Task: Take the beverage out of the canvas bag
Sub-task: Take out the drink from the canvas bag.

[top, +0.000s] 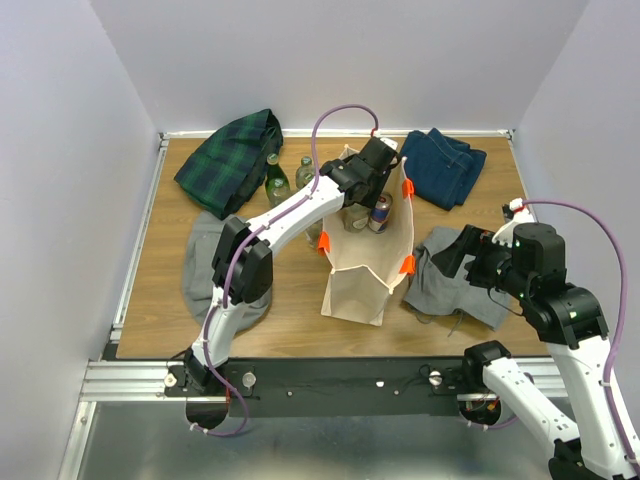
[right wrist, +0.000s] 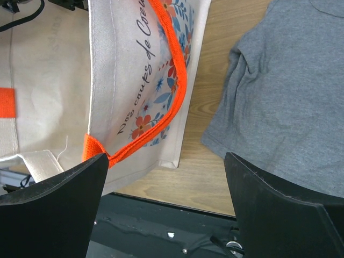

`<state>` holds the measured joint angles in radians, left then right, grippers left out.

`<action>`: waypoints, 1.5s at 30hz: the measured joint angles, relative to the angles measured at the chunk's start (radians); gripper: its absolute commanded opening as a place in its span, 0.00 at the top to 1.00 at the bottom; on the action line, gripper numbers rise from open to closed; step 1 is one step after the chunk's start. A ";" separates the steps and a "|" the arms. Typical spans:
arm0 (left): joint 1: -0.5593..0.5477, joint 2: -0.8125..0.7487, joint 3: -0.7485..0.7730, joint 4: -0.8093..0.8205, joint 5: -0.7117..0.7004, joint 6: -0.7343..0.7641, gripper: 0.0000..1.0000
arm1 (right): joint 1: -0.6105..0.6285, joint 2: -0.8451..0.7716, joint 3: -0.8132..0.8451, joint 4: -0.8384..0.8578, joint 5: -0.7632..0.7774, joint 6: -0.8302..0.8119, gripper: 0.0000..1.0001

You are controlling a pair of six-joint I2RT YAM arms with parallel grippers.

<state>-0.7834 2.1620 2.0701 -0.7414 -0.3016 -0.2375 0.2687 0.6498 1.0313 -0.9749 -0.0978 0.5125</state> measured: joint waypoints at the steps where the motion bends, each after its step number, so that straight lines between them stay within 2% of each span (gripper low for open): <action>1: 0.000 0.000 0.000 0.000 0.000 0.000 0.43 | 0.000 0.000 -0.001 0.000 0.000 0.000 0.02; 7: 0.001 0.000 0.000 0.000 0.001 -0.004 0.48 | 0.000 0.000 -0.006 0.000 0.000 -0.001 0.02; 8: 0.001 0.000 0.000 0.002 0.002 -0.005 0.54 | 0.000 0.000 -0.006 -0.001 0.000 -0.001 0.02; 10: 0.001 0.000 0.000 0.002 0.003 -0.010 0.55 | 0.000 0.000 -0.006 -0.001 0.000 -0.001 0.02; 20: 0.004 0.000 0.001 0.016 0.011 -0.019 0.55 | 0.000 0.000 -0.006 0.000 0.000 -0.007 0.02; 23: 0.004 0.000 0.001 0.016 0.011 -0.020 0.46 | 0.000 0.000 -0.006 -0.001 0.000 -0.008 0.02; 28: 0.006 0.000 0.002 0.006 0.009 -0.017 0.44 | 0.000 0.000 -0.007 -0.001 0.000 -0.008 0.02; 33: 0.006 0.000 0.002 0.006 0.009 -0.016 0.44 | 0.000 0.000 -0.007 -0.001 0.000 -0.008 0.02; 37: 0.006 0.000 0.002 0.006 0.009 -0.017 0.47 | 0.000 0.000 -0.008 0.000 0.000 -0.008 0.02; 38: 0.006 0.000 0.002 0.006 0.009 -0.016 0.51 | 0.000 0.000 -0.008 -0.001 0.000 -0.008 0.02; 45: 0.006 0.000 0.002 0.008 0.010 -0.019 0.53 | 0.000 0.000 -0.011 -0.001 0.000 -0.008 0.02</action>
<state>-0.7769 2.1624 2.0716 -0.7330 -0.2916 -0.2562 0.2687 0.6498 1.0206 -0.9756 -0.0978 0.5045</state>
